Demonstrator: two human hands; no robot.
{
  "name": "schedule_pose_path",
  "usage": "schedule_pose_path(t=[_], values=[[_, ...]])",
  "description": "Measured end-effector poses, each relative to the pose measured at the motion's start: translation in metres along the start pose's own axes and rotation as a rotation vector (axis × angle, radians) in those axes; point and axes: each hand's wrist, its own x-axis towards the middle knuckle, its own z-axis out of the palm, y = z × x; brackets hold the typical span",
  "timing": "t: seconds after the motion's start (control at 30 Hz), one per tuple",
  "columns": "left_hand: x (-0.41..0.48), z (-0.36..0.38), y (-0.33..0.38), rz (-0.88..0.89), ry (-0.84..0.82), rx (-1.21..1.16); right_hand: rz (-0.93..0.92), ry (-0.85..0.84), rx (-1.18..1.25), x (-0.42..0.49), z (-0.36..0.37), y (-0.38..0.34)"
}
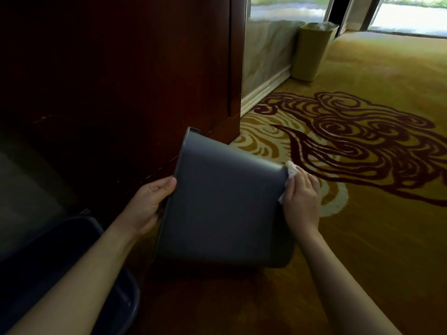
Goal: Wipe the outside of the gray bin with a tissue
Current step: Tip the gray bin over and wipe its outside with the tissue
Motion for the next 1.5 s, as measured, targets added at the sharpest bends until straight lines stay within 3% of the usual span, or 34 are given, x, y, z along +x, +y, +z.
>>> schedule_pose_path(t=[0.17, 0.33, 0.5, 0.67, 0.77, 0.87, 1.0, 1.07, 1.27, 1.4, 1.5], values=[[-0.004, -0.009, 0.015, -0.061, -0.07, 0.092, 0.019, 0.012, -0.025, -0.007, 0.002, 0.003], [-0.001, -0.003, 0.047, -0.249, -0.044, 0.163, -0.06, 0.054, 0.007, -0.023, 0.001, 0.001], [0.016, 0.016, 0.065, -0.391, 0.306, 0.003, -0.144, 0.1, -0.054, -0.046, 0.003, 0.004], [0.019, 0.031, 0.077, -0.455, 0.334, -0.006, -0.19, 0.165, 0.025, -0.067, -0.006, 0.018], [0.014, 0.04, 0.076, -0.416, 0.362, 0.019, -0.154, 0.209, 0.064, -0.081, -0.011, 0.028], [0.011, 0.048, 0.07, -0.265, 0.34, 0.052, -0.108, 0.234, 0.114, -0.078, -0.019, 0.029], [0.004, 0.049, 0.058, -0.092, 0.229, -0.018, 0.116, 0.283, 0.277, -0.06, -0.028, 0.008], [0.001, 0.047, 0.046, -0.048, 0.171, -0.07, 0.136, 0.302, 0.368, -0.052, -0.03, -0.016], [0.001, 0.049, 0.009, -0.068, 0.159, -0.182, -0.046, 0.115, 0.451, -0.035, -0.011, -0.105], [-0.006, 0.05, -0.005, -0.087, 0.126, -0.172, -0.367, -0.257, 0.152, -0.032, 0.019, -0.139], [-0.008, 0.048, -0.007, -0.094, 0.145, -0.154, -0.434, -0.354, -0.014, -0.039, 0.034, -0.13]])
